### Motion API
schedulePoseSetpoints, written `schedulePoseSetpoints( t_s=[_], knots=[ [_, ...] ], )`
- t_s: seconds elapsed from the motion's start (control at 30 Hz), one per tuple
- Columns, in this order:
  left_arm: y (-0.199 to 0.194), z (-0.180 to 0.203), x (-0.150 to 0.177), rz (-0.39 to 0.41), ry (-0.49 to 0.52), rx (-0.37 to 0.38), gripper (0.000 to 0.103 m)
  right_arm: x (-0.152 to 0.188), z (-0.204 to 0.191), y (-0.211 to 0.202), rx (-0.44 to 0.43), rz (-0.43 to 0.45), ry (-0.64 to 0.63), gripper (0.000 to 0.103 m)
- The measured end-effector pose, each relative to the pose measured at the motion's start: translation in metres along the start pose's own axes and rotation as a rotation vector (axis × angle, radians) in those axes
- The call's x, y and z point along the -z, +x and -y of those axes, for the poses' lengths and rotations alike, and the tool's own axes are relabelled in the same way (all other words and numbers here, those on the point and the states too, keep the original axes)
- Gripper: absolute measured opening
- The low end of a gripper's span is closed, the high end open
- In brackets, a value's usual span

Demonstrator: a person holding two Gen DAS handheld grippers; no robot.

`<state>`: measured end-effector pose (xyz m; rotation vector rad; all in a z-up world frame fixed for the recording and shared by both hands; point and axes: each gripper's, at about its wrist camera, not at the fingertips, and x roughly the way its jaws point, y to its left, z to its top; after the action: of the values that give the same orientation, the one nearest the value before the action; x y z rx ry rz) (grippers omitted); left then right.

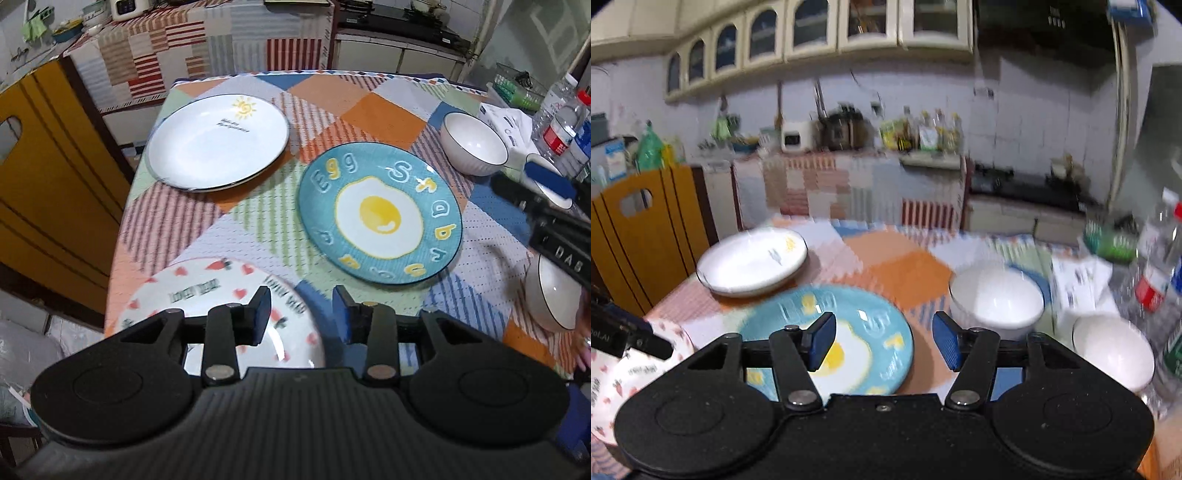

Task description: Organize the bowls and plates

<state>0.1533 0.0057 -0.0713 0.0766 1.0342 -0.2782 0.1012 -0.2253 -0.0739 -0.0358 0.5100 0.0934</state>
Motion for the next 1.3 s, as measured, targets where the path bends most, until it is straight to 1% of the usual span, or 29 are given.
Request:
schedulePoseSetpoints(
  t_s=[0.03, 0.07, 0.1, 0.13, 0.17, 0.2, 0.23, 0.27, 0.33, 0.37, 0.43, 0.57, 0.63, 0.77, 0.83, 0.93, 0.97, 1.0, 1.07, 1.17, 1.2, 1.23, 1.3],
  knots=[
    [-0.005, -0.007, 0.002, 0.000, -0.009, 0.002, 0.039, -0.003, -0.004, -0.003, -0.002, 0.033, -0.012, 0.063],
    [-0.009, -0.012, 0.004, 0.005, -0.013, 0.003, 0.040, -0.005, -0.007, -0.005, -0.009, 0.058, -0.022, 0.066],
    [-0.014, -0.017, 0.008, 0.020, -0.011, 0.003, 0.040, -0.007, -0.011, -0.008, -0.041, 0.089, -0.035, 0.069],
    [-0.020, -0.021, 0.012, 0.046, 0.003, 0.001, 0.040, -0.009, -0.015, -0.009, -0.075, 0.091, -0.067, 0.078],
    [-0.025, -0.026, 0.016, 0.066, 0.018, -0.004, 0.041, -0.012, -0.021, -0.006, -0.090, 0.054, -0.115, 0.085],
    [-0.028, -0.031, 0.021, 0.073, 0.019, -0.009, 0.043, -0.014, -0.028, -0.002, -0.092, 0.007, -0.153, 0.085],
    [-0.031, -0.039, 0.025, 0.072, 0.008, -0.008, 0.043, -0.015, -0.033, 0.001, -0.105, -0.018, -0.161, 0.085],
    [-0.033, -0.045, 0.029, 0.072, -0.007, -0.005, 0.043, -0.015, -0.036, 0.003, -0.129, -0.032, -0.153, 0.085],
    [-0.035, -0.059, 0.037, 0.064, -0.033, -0.002, 0.047, -0.014, -0.044, 0.007, -0.191, -0.070, -0.141, 0.085],
    [-0.035, -0.065, 0.041, 0.052, -0.044, -0.005, 0.052, -0.013, -0.049, 0.008, -0.210, -0.083, -0.148, 0.085],
    [-0.033, -0.078, 0.048, 0.036, -0.071, -0.019, 0.052, -0.009, -0.062, 0.010, -0.266, -0.111, -0.156, 0.085],
    [-0.027, -0.099, 0.061, 0.005, -0.077, -0.015, 0.052, 0.001, -0.085, 0.019, -0.424, -0.222, -0.124, 0.085],
    [-0.023, -0.110, 0.068, -0.001, -0.080, -0.029, 0.052, 0.008, -0.092, 0.028, -0.471, -0.265, -0.119, 0.084],
    [-0.009, -0.130, 0.083, -0.025, -0.107, -0.051, 0.052, 0.026, -0.106, 0.047, -0.572, -0.367, -0.080, 0.074],
    [0.000, -0.138, 0.089, -0.041, -0.122, -0.052, 0.050, 0.038, -0.110, 0.051, -0.596, -0.405, -0.058, 0.072],
    [0.011, -0.145, 0.096, -0.029, -0.146, -0.079, 0.048, 0.050, -0.115, 0.061, -0.605, -0.440, -0.021, 0.070],
    [0.015, -0.146, 0.097, -0.030, -0.156, -0.085, 0.045, 0.054, -0.116, 0.064, -0.606, -0.452, -0.003, 0.065],
    [0.020, -0.148, 0.097, -0.038, -0.163, -0.086, 0.038, 0.055, -0.117, 0.067, -0.610, -0.461, 0.009, 0.062],
    [0.026, -0.149, 0.097, -0.047, -0.174, -0.081, 0.036, 0.058, -0.120, 0.073, -0.616, -0.469, 0.025, 0.053],
    [0.033, -0.152, 0.100, -0.061, -0.189, -0.082, 0.026, 0.060, -0.126, 0.077, -0.615, -0.484, 0.049, 0.044],
    [0.034, -0.153, 0.102, -0.057, -0.198, -0.066, 0.022, 0.061, -0.130, 0.077, -0.616, -0.481, 0.042, 0.043],
    [0.034, -0.153, 0.103, -0.056, -0.201, -0.046, 0.021, 0.061, -0.133, 0.077, -0.609, -0.475, 0.028, 0.042],
    [0.034, -0.150, 0.105, -0.046, -0.182, -0.050, 0.021, 0.062, -0.136, 0.074, -0.592, -0.460, 0.005, 0.042]
  ],
)
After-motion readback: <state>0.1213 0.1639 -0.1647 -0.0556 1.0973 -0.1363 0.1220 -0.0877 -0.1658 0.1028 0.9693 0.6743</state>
